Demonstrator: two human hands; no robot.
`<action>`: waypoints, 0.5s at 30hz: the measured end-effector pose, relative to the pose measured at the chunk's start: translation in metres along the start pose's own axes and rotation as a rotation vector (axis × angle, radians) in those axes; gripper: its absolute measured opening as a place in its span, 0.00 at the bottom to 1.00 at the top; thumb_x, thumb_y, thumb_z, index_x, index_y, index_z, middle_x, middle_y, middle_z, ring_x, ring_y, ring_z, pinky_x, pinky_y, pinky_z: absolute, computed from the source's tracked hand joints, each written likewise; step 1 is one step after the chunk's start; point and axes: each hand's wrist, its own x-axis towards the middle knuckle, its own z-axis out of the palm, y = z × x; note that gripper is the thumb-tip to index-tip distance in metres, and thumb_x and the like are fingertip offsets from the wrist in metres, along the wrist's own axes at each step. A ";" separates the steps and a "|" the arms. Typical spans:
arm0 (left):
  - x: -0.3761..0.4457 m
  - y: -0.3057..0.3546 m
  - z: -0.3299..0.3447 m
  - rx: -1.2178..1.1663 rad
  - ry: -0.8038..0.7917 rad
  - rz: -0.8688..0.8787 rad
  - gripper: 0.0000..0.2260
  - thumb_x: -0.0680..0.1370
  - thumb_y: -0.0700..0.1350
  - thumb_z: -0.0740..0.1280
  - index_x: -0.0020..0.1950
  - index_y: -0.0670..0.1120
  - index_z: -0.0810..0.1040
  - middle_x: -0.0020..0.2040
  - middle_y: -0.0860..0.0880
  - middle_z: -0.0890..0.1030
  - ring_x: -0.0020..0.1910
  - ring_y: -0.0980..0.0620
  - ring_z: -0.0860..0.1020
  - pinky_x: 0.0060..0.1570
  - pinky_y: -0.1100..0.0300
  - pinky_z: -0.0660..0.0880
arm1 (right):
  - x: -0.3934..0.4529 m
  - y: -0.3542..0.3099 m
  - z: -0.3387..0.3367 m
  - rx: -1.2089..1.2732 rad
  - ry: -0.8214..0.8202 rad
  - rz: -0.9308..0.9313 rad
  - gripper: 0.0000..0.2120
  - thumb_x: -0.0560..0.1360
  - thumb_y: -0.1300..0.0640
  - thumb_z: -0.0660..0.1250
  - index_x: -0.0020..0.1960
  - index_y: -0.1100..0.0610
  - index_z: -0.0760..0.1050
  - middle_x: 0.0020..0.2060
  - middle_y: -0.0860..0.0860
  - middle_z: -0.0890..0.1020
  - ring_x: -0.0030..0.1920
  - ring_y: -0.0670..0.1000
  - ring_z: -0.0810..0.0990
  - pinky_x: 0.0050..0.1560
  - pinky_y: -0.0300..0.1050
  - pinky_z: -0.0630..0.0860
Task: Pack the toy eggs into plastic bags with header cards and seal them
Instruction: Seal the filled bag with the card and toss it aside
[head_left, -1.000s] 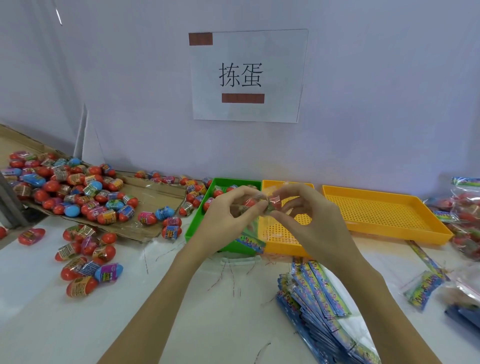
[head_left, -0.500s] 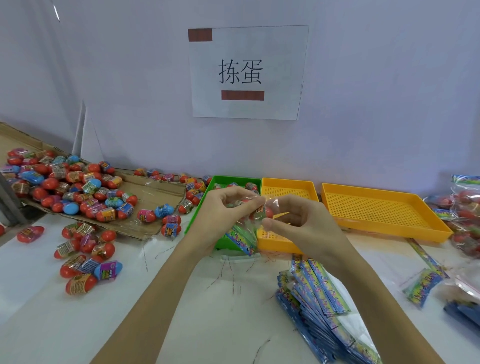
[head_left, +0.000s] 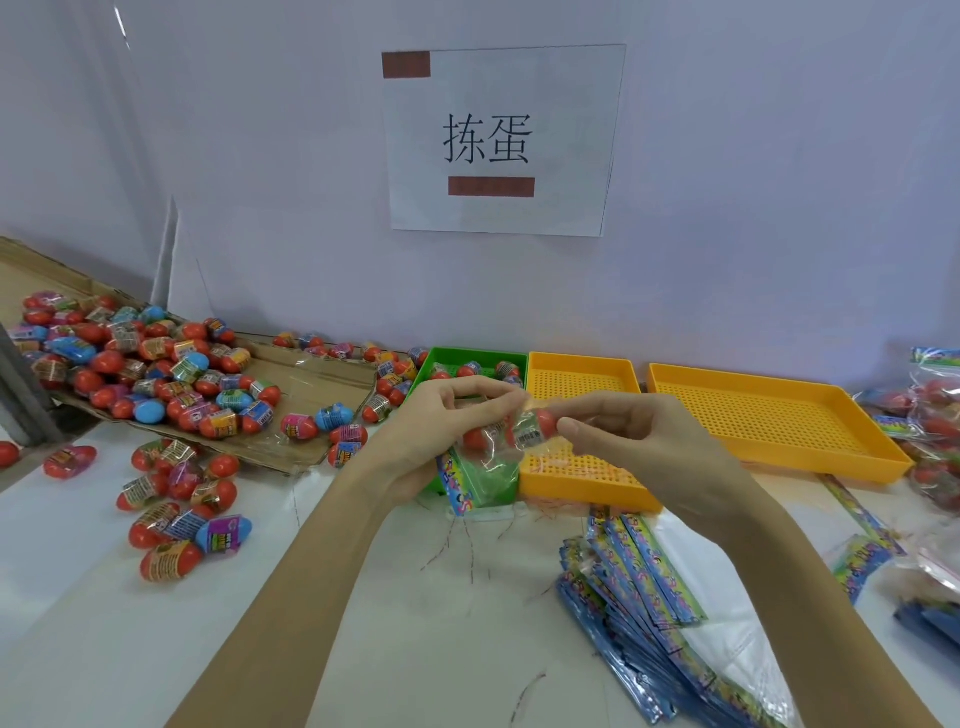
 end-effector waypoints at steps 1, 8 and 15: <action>0.001 -0.001 -0.001 -0.005 -0.008 -0.007 0.16 0.74 0.50 0.77 0.59 0.47 0.87 0.57 0.44 0.87 0.48 0.49 0.85 0.41 0.56 0.84 | 0.000 0.000 0.002 -0.017 0.002 -0.001 0.13 0.73 0.42 0.73 0.56 0.42 0.85 0.51 0.44 0.88 0.55 0.43 0.84 0.54 0.39 0.78; 0.000 -0.003 0.004 0.027 -0.005 -0.015 0.14 0.75 0.47 0.77 0.59 0.45 0.86 0.53 0.46 0.88 0.52 0.49 0.87 0.42 0.60 0.83 | 0.003 0.008 0.018 -0.134 0.033 0.025 0.11 0.71 0.39 0.74 0.50 0.41 0.87 0.38 0.51 0.83 0.38 0.49 0.77 0.41 0.40 0.76; 0.000 0.000 0.003 -0.031 -0.128 -0.064 0.19 0.74 0.50 0.77 0.63 0.48 0.84 0.59 0.43 0.86 0.58 0.46 0.85 0.53 0.52 0.83 | 0.002 0.005 0.008 -0.085 0.085 -0.023 0.09 0.81 0.56 0.69 0.54 0.45 0.86 0.46 0.44 0.88 0.51 0.47 0.83 0.53 0.48 0.77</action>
